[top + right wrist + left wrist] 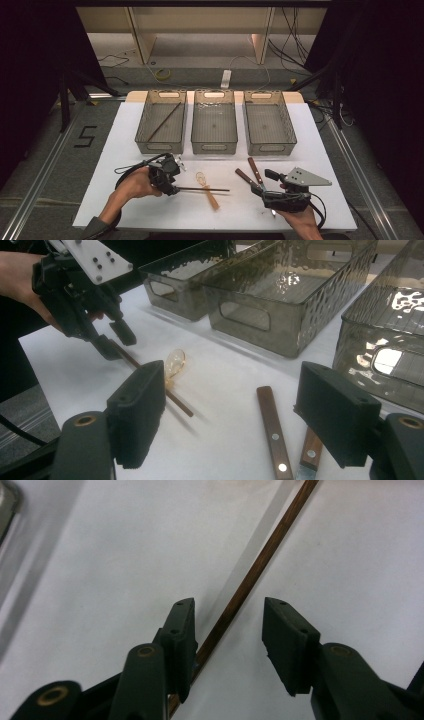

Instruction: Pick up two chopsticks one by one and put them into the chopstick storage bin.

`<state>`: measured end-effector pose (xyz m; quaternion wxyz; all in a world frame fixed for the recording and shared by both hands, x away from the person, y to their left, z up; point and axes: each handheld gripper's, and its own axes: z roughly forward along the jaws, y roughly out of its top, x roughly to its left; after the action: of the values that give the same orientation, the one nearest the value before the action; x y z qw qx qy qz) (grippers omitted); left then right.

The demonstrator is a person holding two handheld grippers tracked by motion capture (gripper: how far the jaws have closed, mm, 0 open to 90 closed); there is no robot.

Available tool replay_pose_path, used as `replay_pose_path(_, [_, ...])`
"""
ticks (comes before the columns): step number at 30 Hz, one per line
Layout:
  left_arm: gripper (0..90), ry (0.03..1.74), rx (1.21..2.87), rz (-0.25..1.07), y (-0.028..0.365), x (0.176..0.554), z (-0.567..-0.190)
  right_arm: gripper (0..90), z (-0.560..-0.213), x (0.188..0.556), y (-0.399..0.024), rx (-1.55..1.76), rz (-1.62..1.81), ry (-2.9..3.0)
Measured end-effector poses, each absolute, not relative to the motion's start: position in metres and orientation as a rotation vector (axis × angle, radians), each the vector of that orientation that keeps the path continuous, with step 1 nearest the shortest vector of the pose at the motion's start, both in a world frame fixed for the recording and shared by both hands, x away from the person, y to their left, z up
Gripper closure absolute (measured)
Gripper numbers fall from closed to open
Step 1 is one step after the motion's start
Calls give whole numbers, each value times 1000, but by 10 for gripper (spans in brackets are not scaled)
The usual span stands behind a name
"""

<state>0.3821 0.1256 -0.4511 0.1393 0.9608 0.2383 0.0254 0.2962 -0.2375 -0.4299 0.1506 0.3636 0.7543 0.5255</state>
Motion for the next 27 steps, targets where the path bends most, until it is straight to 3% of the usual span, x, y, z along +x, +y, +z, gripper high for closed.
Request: replay_pose_path(27, [733,543,2887,109,123,378,-460,285,-430,296,-237,1041,1508,2171])
